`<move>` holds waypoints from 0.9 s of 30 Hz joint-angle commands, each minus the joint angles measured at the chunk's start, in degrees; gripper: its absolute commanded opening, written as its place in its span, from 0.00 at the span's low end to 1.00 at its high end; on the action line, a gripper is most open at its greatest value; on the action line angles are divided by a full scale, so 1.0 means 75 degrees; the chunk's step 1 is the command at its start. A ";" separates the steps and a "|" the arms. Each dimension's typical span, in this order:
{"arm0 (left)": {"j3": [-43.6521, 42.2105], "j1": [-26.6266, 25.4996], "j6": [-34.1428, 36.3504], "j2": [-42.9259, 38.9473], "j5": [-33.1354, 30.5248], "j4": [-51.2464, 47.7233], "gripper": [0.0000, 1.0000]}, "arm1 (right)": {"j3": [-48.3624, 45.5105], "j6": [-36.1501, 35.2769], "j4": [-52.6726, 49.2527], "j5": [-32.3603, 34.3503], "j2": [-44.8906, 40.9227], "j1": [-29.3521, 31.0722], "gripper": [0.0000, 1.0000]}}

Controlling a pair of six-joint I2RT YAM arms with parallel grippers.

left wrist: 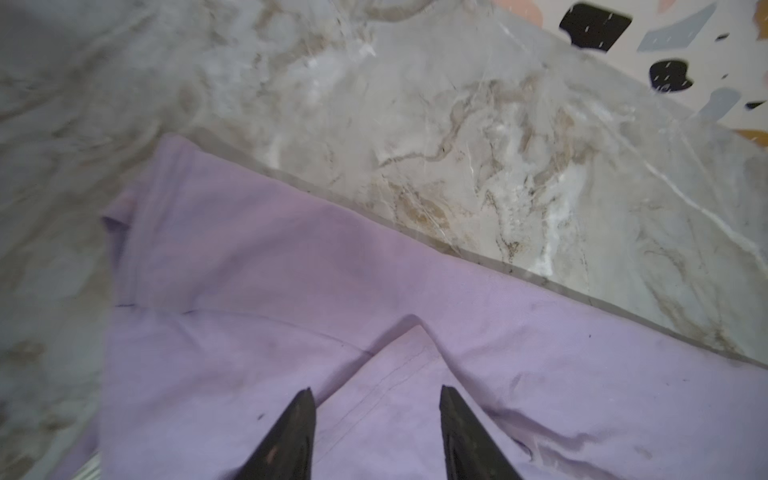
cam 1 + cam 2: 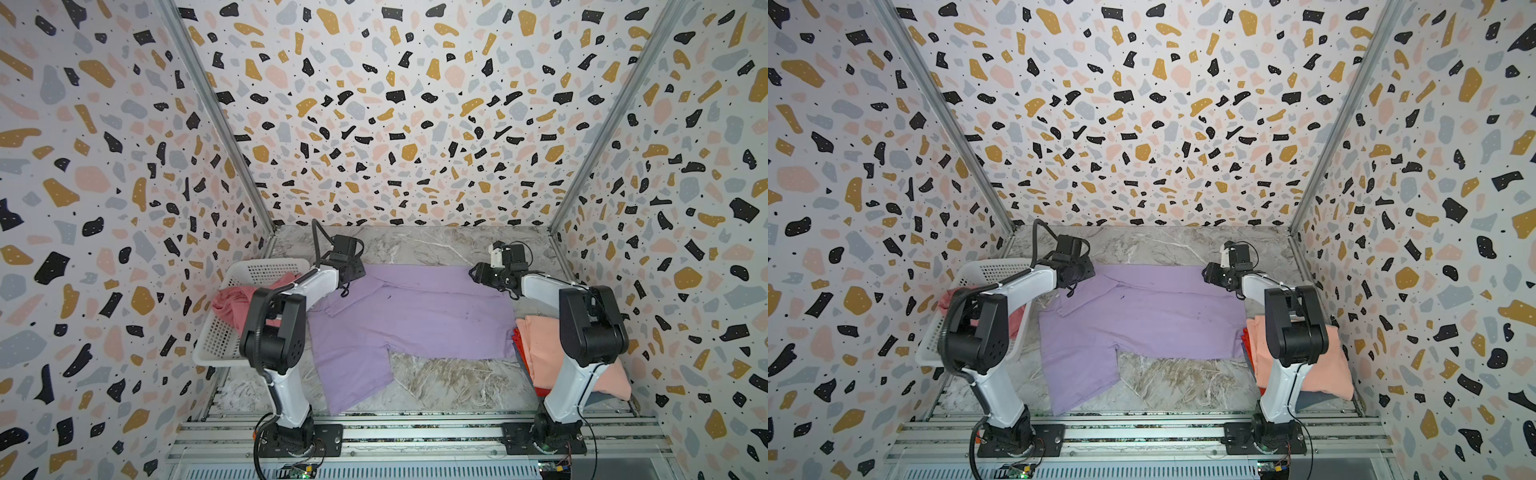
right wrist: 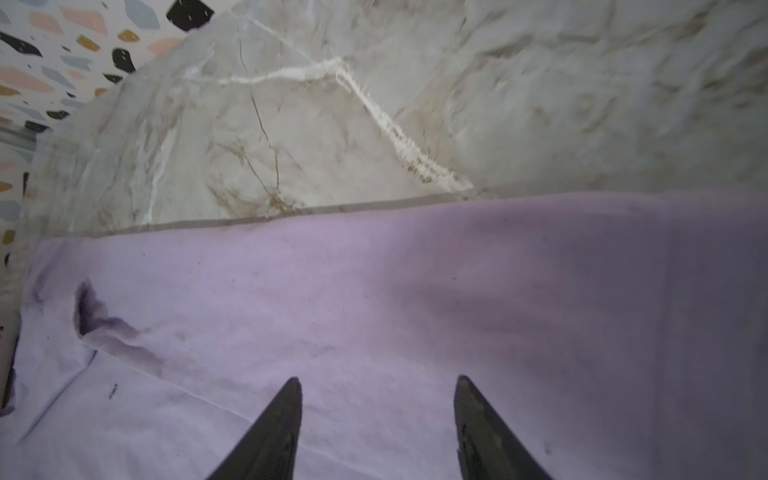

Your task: Fold and stack the t-shirts

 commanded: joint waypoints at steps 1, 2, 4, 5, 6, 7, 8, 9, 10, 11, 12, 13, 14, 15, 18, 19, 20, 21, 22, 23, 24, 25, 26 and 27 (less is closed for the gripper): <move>0.0743 -0.0248 0.0001 0.0515 0.0087 -0.0424 0.50 | 0.0284 -0.0178 -0.0321 0.0018 -0.0070 -0.0007 0.58; 0.0819 -0.0291 -0.0062 0.0666 0.0020 -0.0423 0.49 | 0.0254 -0.0190 -0.0352 0.0157 -0.0028 -0.0013 0.58; 0.0941 -0.0325 -0.0196 0.0900 -0.0067 -0.0440 0.49 | 0.0162 -0.0251 -0.0379 0.0318 0.0010 -0.0027 0.58; 0.1036 -0.0340 -0.0234 0.1025 -0.0089 -0.0491 0.49 | 0.0121 -0.0270 -0.0404 0.0371 0.0032 -0.0031 0.58; 0.1140 -0.0351 -0.0252 0.1147 -0.0125 -0.0553 0.48 | 0.0105 -0.0302 -0.0439 0.0418 0.0059 -0.0033 0.58; 0.1247 -0.0370 -0.0252 0.1237 -0.0193 -0.0667 0.48 | 0.0089 -0.0318 -0.0462 0.0462 0.0077 -0.0039 0.58; 0.1352 -0.0405 -0.0231 0.1337 -0.0300 -0.0754 0.47 | 0.0074 -0.0342 -0.0476 0.0513 0.0094 -0.0048 0.58; 0.1434 -0.0449 -0.0201 0.1404 -0.0386 -0.0821 0.46 | 0.0051 -0.0347 -0.0497 0.0529 0.0112 -0.0064 0.58; 0.1504 -0.0485 -0.0173 0.1484 -0.0476 -0.0870 0.46 | 0.0025 -0.0354 -0.0491 0.0531 0.0117 -0.0077 0.58; 0.1584 -0.0531 -0.0128 0.1560 -0.0604 -0.0939 0.46 | 0.0005 -0.0354 -0.0457 0.0532 0.0106 -0.0099 0.58; 0.1706 -0.0569 -0.0085 0.1664 -0.0759 -0.1076 0.45 | -0.0008 -0.0364 -0.0437 0.0534 0.0115 -0.0112 0.58; 0.1819 -0.0598 -0.0038 0.1746 -0.0881 -0.1225 0.44 | -0.0008 -0.0370 -0.0438 0.0542 0.0108 -0.0132 0.58; 0.1936 -0.0648 0.0015 0.1827 -0.1012 -0.1367 0.43 | -0.0005 -0.0388 -0.0439 0.0547 0.0136 -0.0158 0.58; 0.2025 -0.0701 0.0050 0.1911 -0.1132 -0.1480 0.42 | 0.0010 -0.0410 -0.0449 0.0531 0.0154 -0.0180 0.58; 0.2176 -0.0814 0.0077 0.2059 -0.1340 -0.1626 0.33 | 0.0044 -0.0452 -0.0460 0.0489 0.0202 -0.0257 0.58; 0.2221 -0.0823 0.0065 0.2091 -0.1376 -0.1680 0.30 | 0.0055 -0.0468 -0.0479 0.0483 0.0216 -0.0282 0.58; 0.2260 -0.0852 0.0013 0.2109 -0.1433 -0.1743 0.26 | 0.0067 -0.0499 -0.0477 0.0488 0.0229 -0.0307 0.57; 0.2271 -0.0876 -0.0027 0.2108 -0.1483 -0.1765 0.23 | 0.0073 -0.0540 -0.0446 0.0481 0.0258 -0.0345 0.54; 0.2267 -0.0879 -0.0078 0.2091 -0.1519 -0.1780 0.21 | 0.0100 -0.0574 -0.0437 0.0475 0.0305 -0.0384 0.53; 0.2256 -0.0883 -0.0131 0.2047 -0.1554 -0.1780 0.19 | 0.0171 -0.0597 -0.0448 0.0457 0.0375 -0.0450 0.51; 0.2254 -0.0897 -0.0146 0.1998 -0.1587 -0.1807 0.18 | 0.0253 -0.0609 -0.0477 0.0397 0.0448 -0.0517 0.50; 0.2254 -0.0912 -0.0157 0.1949 -0.1649 -0.1837 0.18 | 0.0351 -0.0632 -0.0516 0.0320 0.0496 -0.0604 0.48; 0.2234 -0.0913 -0.0153 0.1886 -0.1696 -0.1840 0.15 | 0.0410 -0.0622 -0.0510 0.0233 0.0541 -0.0668 0.47; 0.2210 -0.0908 -0.0169 0.1826 -0.1733 -0.1847 0.13 | 0.0425 -0.0598 -0.0476 0.0185 0.0562 -0.0731 0.46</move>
